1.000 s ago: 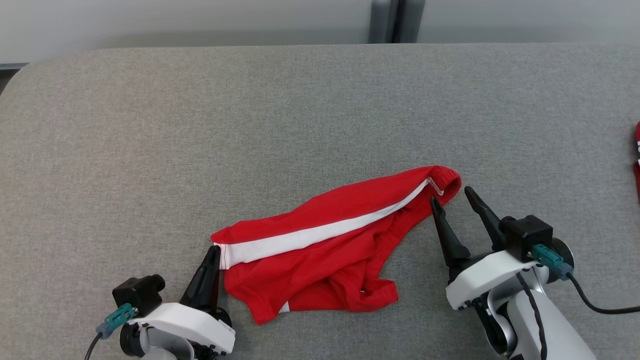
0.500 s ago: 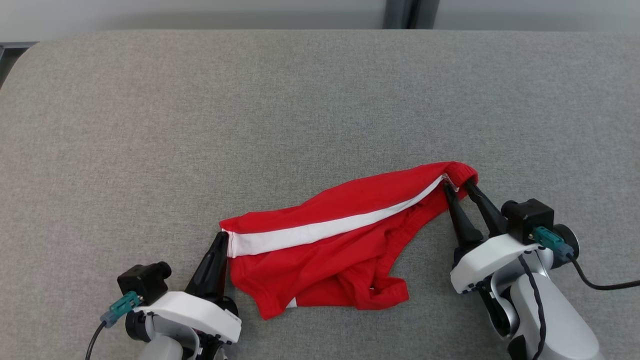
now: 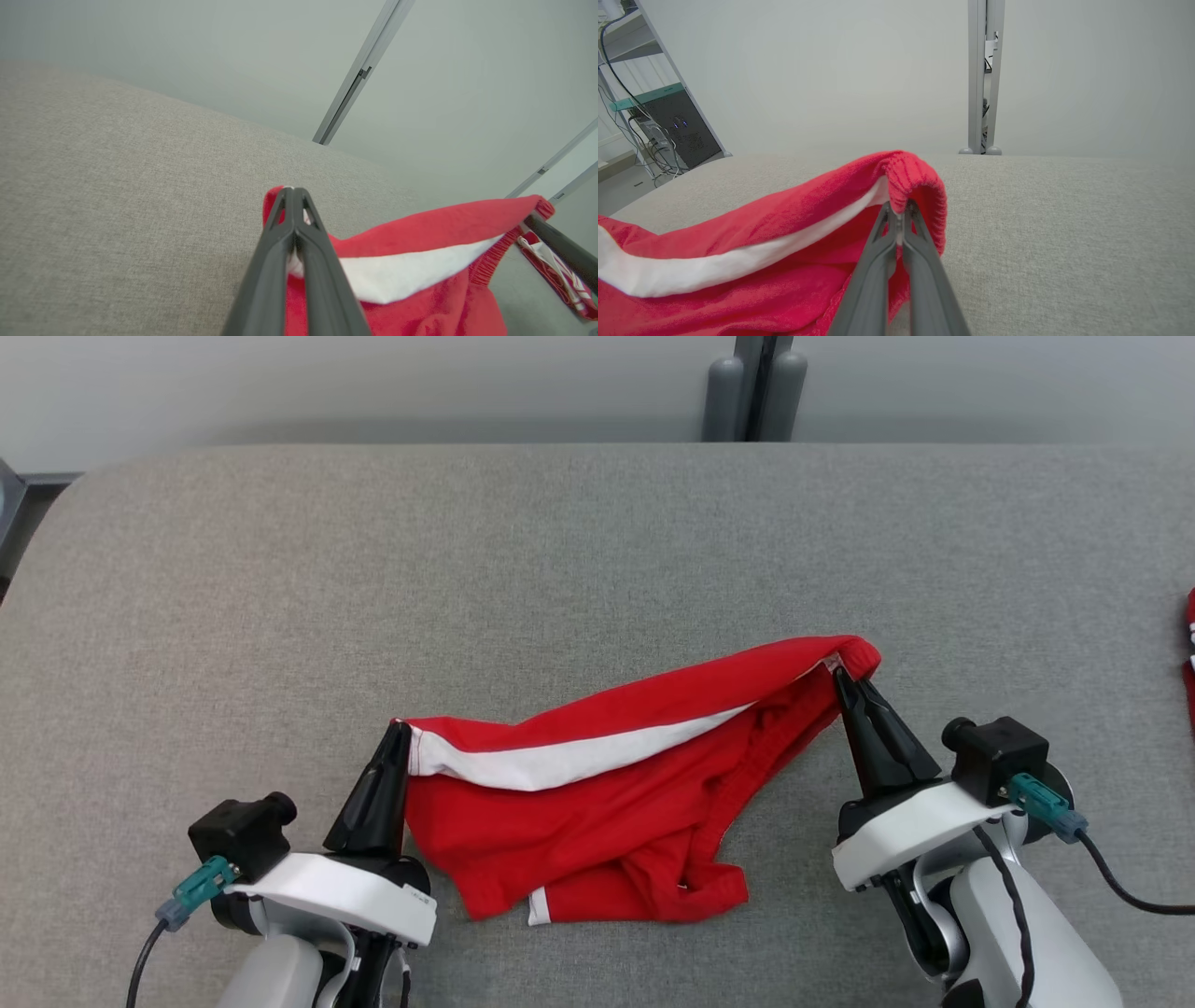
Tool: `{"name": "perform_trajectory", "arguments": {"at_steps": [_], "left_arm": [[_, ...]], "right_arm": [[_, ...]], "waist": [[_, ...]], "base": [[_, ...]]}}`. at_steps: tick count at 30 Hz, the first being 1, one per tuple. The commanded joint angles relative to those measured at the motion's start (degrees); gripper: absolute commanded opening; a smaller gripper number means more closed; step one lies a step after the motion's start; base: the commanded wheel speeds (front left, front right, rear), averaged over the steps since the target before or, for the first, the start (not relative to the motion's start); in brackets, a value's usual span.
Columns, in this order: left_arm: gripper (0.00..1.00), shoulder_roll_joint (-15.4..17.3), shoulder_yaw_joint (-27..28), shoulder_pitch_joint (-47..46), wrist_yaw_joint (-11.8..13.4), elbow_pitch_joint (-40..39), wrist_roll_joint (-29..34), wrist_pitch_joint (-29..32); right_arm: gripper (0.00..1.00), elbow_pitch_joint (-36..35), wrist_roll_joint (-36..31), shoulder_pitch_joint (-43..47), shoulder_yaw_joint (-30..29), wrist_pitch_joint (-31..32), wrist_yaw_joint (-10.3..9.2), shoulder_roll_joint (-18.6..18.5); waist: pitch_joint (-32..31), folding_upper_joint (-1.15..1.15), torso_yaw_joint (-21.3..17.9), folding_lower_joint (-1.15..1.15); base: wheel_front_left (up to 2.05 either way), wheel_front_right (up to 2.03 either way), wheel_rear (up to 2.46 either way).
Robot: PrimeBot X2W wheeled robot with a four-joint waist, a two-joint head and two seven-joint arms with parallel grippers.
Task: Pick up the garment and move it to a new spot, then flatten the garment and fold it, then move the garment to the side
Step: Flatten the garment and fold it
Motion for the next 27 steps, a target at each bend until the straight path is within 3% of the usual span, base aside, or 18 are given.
{"name": "perform_trajectory", "arguments": {"at_steps": [1,6,14,22,27], "left_arm": [[0.00,0.5,0.4,0.0,-0.1,-0.8,0.3,-0.2],[0.00,2.1,0.4,-3.0,-0.1,-3.4,1.3,-0.2],[0.00,7.7,1.0,-15.5,-0.1,-3.5,2.6,0.7],[0.00,11.9,-0.4,-32.7,-0.1,3.0,4.5,2.9],[0.00,12.7,-2.2,-45.9,-0.1,9.3,7.1,2.0]], "right_arm": [[0.00,-0.9,0.6,0.5,0.1,-0.3,0.00,-0.3],[0.00,-3.4,2.7,-1.1,0.0,-0.3,0.00,-0.3],[0.00,-3.7,2.8,-9.2,-0.9,-0.3,0.00,-0.3],[0.00,3.4,-1.6,-25.7,-0.4,1.2,0.00,-0.3],[0.00,10.5,-6.4,-39.4,-4.7,0.6,0.00,-0.3]], "waist": [[-2.5,0.00,-0.8,0.00],[-7.2,0.00,-1.7,0.00],[-11.4,0.00,-2.2,0.00],[-4.4,0.00,-1.9,0.00],[2.0,0.00,-1.0,0.00]], "base": [[0.00,0.00,0.00],[0.00,0.00,0.00],[0.00,0.00,0.00],[0.00,0.00,0.00],[0.00,0.00,0.00]]}}
